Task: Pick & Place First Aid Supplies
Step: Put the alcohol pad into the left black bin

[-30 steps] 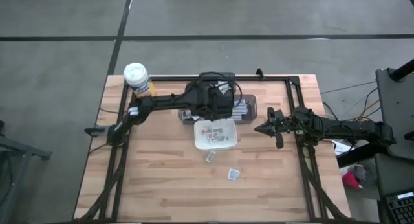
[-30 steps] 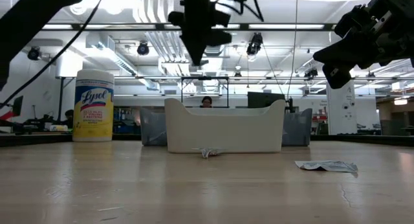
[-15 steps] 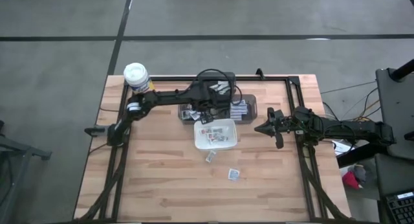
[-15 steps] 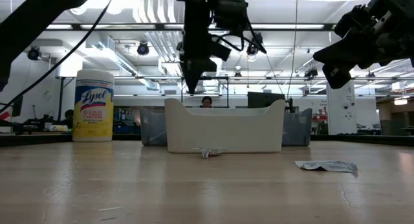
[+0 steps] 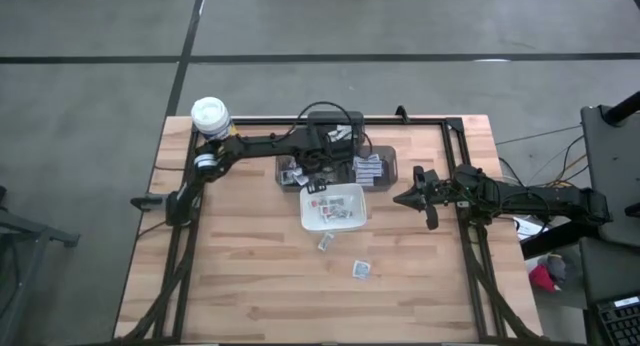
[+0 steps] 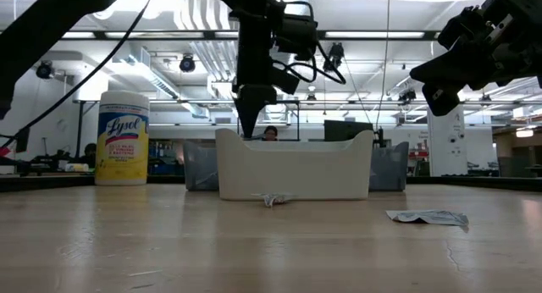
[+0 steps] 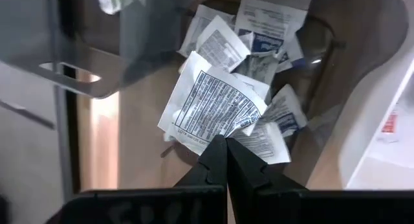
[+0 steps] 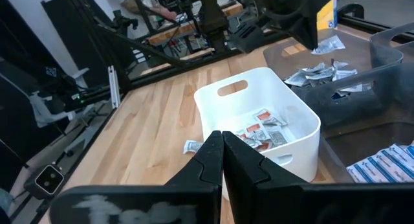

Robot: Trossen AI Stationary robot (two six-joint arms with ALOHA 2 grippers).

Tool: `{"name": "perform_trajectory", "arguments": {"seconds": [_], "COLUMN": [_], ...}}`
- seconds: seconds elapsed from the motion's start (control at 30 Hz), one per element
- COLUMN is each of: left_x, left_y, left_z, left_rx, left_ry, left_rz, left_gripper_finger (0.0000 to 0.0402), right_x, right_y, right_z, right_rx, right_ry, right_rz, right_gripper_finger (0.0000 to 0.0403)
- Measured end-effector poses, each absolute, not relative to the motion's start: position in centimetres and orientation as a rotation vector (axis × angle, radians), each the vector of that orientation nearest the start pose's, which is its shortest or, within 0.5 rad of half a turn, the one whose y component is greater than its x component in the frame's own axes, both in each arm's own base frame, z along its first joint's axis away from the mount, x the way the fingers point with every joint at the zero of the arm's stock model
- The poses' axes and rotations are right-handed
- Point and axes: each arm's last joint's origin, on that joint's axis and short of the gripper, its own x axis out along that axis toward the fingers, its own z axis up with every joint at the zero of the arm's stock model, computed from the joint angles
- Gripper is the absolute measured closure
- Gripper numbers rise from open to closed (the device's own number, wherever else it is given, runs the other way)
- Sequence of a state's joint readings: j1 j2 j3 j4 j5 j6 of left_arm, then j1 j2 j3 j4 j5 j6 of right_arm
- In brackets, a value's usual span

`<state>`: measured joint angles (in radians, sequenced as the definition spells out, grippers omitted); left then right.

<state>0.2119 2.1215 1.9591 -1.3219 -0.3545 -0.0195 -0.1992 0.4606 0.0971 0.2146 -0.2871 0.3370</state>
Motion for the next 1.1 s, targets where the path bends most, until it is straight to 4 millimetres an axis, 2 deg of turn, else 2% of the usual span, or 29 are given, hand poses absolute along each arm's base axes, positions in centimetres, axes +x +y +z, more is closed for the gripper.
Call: {"name": "perform_trajectory", "arguments": {"seconds": [0.27, 0.5, 1.1], "left_x": [40.3, 40.4, 40.1], "left_y": [11.5, 12.4, 12.5], "left_z": [25.3, 25.3, 21.8], "left_rx": [-0.013, -0.036, -0.074], "left_ry": [1.478, 1.441, 1.472], "left_rz": [0.41, 0.431, 0.443], "left_gripper_finger": [0.0401, 0.0401, 0.0401], "right_x": [12.7, 12.7, 12.7], "right_y": [-1.7, -1.7, -1.7], "right_z": [17.6, 17.6, 17.6], "right_rx": [0.372, 0.372, 0.372], "right_ry": [0.159, 0.159, 0.158], "right_rz": [0.063, 0.063, 0.063], "right_gripper_finger": [0.0394, 0.0394, 0.0394]}}
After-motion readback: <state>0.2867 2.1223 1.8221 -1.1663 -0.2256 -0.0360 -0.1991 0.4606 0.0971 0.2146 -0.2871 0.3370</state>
